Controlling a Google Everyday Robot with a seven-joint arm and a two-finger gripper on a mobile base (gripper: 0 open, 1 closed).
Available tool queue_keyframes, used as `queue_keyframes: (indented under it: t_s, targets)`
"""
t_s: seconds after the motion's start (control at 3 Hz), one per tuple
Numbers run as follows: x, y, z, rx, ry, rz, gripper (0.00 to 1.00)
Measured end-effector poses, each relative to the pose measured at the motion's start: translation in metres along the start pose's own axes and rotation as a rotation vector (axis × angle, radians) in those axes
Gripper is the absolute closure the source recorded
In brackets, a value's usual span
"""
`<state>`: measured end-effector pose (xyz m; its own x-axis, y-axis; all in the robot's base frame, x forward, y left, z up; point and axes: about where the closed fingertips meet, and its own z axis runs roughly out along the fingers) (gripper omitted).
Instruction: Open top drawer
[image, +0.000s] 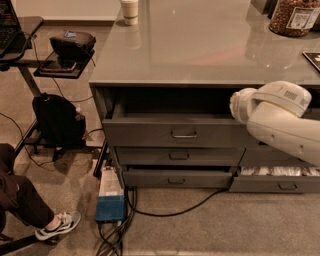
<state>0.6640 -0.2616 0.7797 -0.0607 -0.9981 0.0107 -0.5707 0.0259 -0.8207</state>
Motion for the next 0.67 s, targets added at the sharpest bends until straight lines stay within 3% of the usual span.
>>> queue_keyframes:
  t_s: [0.33, 0.67]
  targets:
    - [-0.019, -0.001, 0.04, -0.053, -0.023, -0.003, 1.0]
    - [-0.025, 0.0, 0.068, -0.14, -0.001, -0.003, 1.0]
